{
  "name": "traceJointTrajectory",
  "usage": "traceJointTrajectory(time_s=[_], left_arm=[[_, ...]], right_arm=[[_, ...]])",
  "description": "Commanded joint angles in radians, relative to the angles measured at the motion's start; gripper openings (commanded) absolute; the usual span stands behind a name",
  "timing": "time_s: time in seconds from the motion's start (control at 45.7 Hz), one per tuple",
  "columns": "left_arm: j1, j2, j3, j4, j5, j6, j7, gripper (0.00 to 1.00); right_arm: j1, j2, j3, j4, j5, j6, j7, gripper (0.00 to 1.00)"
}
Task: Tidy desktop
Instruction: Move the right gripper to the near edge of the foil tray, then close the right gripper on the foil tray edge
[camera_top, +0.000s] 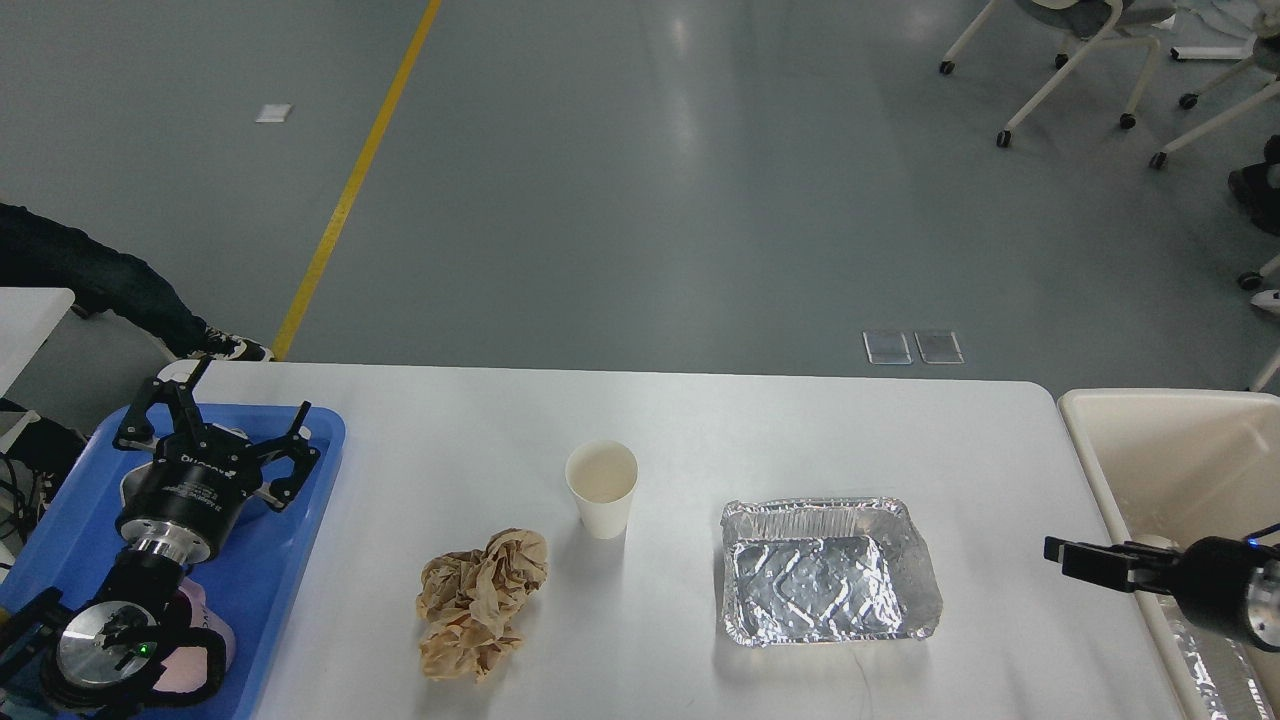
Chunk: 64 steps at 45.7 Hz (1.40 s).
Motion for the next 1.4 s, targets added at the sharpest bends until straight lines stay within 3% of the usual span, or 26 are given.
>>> traceJointTrajectory(time_s=[0.0,0.131,0.482,1.117,1.204,1.38], left_arm=[[0.001,0.001,-0.002,-0.001,0.0,0.028,0.023,0.97],[0.003,-0.001,-0.002,-0.001,0.0,0.035,0.061,0.97],[0.001,-0.001,-0.001,-0.001,-0.002,0.038,0.063,0.97],[0.008,-0.012,0.001,0.001,0.0,0.038,0.063,0.97],[0.006,-0.013,0.005,0.001,0.0,0.038,0.063,0.97],[0.006,-0.013,0.018,0.001,0.0,0.037,0.063,0.97]], right_arm=[[0.096,0.056,-0.106,-0.004,0.001,0.008,-0.002,1.0],[0.151,0.107,-0.162,-0.024,0.006,0.01,-0.014,1.0],[0.16,0.257,-0.169,-0.145,0.02,0.036,-0.075,1.0],[0.174,0.363,-0.249,-0.196,0.038,0.039,-0.089,0.99],[0.174,0.391,-0.249,-0.222,0.038,0.037,-0.09,0.94],[0.174,0.414,-0.254,-0.243,0.038,0.037,-0.09,0.69]])
